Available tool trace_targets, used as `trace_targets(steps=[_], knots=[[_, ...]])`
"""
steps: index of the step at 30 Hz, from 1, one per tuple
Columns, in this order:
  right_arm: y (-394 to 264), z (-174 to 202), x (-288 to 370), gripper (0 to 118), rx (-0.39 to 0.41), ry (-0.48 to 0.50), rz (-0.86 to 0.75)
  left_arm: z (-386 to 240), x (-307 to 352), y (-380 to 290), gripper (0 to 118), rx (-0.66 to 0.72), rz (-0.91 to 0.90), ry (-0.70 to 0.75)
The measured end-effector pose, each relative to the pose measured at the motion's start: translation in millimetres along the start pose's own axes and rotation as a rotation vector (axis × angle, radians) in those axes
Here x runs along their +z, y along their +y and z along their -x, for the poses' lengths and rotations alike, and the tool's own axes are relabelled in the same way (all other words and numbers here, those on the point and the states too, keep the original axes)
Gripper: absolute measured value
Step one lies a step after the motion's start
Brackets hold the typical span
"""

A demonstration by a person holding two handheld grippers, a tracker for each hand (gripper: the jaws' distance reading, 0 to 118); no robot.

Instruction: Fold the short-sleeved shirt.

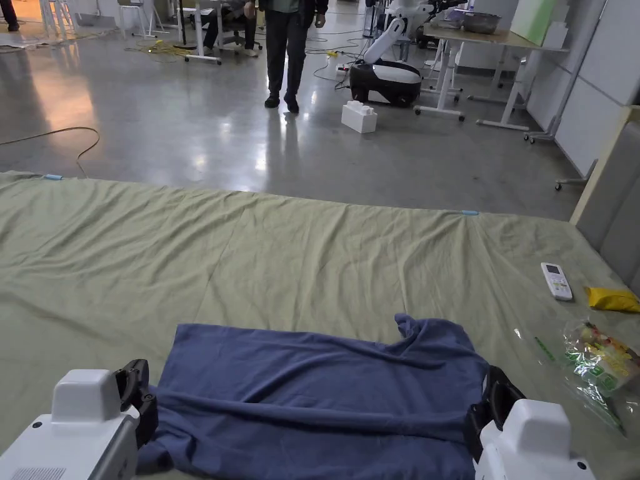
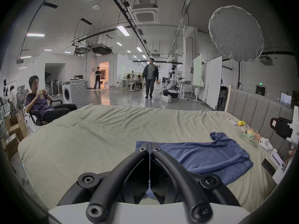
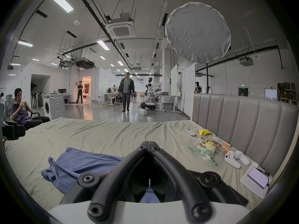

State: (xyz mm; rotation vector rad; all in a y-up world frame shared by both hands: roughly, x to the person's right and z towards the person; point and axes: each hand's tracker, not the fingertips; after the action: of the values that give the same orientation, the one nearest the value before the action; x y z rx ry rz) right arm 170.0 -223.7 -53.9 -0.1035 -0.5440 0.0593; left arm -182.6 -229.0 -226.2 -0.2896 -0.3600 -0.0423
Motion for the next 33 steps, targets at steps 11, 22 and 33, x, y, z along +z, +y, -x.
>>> trace_targets(steps=[11, 22, 33], knots=[[-11.7, -7.3, 0.2, 0, -0.011, 0.022, 0.062, 53.9, -88.6, -45.4, 3, 0.087, 0.418, -0.033], [-30.7, -15.0, -1.5, 0, 0.022, 0.025, 0.14, 58.6, -173.0, -93.0, 81, 0.09, 0.77, 0.061], [-50.9, -24.6, -2.4, 1, -0.017, 0.021, 0.213, 33.5, -155.1, -95.9, 9, -0.057, 0.78, -0.023]])
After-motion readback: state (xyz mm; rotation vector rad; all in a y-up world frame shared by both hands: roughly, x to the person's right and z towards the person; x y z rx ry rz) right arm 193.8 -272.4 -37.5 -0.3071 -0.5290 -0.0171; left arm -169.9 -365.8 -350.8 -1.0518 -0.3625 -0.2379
